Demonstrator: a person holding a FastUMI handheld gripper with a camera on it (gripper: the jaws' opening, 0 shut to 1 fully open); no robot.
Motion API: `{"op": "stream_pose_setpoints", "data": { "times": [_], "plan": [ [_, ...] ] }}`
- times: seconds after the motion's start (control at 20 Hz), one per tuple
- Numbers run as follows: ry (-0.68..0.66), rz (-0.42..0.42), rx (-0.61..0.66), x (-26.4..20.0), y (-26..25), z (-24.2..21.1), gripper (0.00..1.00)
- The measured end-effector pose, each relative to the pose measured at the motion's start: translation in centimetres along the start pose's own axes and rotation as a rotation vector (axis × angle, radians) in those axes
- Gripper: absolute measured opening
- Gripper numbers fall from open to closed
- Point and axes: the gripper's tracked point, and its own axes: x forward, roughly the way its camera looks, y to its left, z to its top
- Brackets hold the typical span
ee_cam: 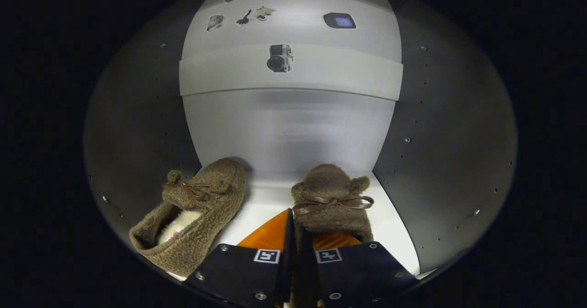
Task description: Open the shoe cabinet door, grab the shoes and put them into the shoe cabinet, then close the shoe cabinet door.
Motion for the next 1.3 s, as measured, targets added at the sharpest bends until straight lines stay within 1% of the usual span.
{"op": "stream_pose_setpoints", "data": {
  "times": [0.05,0.15,0.35,0.45,0.55,0.7,0.8,0.95,1.05,1.3],
  "plan": [
    [-0.001,-0.007,-0.009,-0.3,-0.1,0.0,0.17],
    [-0.014,-0.022,-0.005,-1.4,-0.2,0.1,0.19],
    [-0.046,-0.028,0.003,-5.0,-0.3,0.2,0.2],
    [-0.079,-0.047,-0.009,-7.6,-0.6,0.4,0.2],
    [-0.106,-0.037,0.009,-10.9,-0.1,0.3,0.2],
    [-0.151,-0.062,0.012,-16.2,-0.5,-0.5,0.2],
    [-0.17,-0.05,0.031,-19.8,0.0,-1.8,0.21],
    [-0.204,-0.071,0.05,-25.2,-0.1,-4.1,0.22],
    [-0.216,-0.065,0.065,-29.0,0.3,-6.1,0.24],
    [-0.199,-0.085,0.086,-37.0,-0.1,-11.3,0.29]
  ]
}}
